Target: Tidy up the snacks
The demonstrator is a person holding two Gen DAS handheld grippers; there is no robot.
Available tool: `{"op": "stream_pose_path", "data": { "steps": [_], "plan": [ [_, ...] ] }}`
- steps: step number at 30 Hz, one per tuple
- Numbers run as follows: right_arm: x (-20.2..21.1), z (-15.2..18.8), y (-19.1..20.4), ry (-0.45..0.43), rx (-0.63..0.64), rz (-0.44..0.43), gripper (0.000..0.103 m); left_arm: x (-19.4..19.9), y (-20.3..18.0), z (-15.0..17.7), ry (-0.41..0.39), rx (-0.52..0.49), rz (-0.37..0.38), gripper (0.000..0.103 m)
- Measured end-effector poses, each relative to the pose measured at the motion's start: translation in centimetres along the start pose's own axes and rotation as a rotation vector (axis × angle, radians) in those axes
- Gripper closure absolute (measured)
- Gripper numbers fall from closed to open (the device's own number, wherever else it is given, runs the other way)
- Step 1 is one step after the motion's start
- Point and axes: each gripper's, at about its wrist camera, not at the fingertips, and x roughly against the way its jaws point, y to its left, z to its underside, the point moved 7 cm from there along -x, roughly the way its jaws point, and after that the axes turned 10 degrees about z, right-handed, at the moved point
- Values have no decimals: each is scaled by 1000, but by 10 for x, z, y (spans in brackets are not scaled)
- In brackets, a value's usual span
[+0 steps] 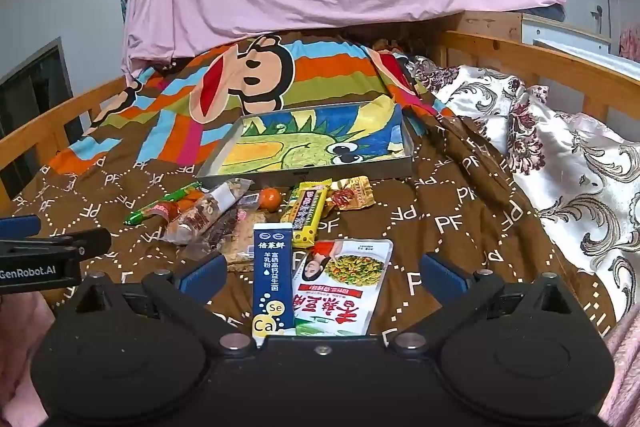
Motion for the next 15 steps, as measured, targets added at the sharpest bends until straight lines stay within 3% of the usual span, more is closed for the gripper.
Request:
{"op": "stream_pose_path", "data": {
  "steps": [15],
  "plan": [
    [-1,1,1,5,4,1,1,0,0,0,-5,3,4,0]
  ]
}}
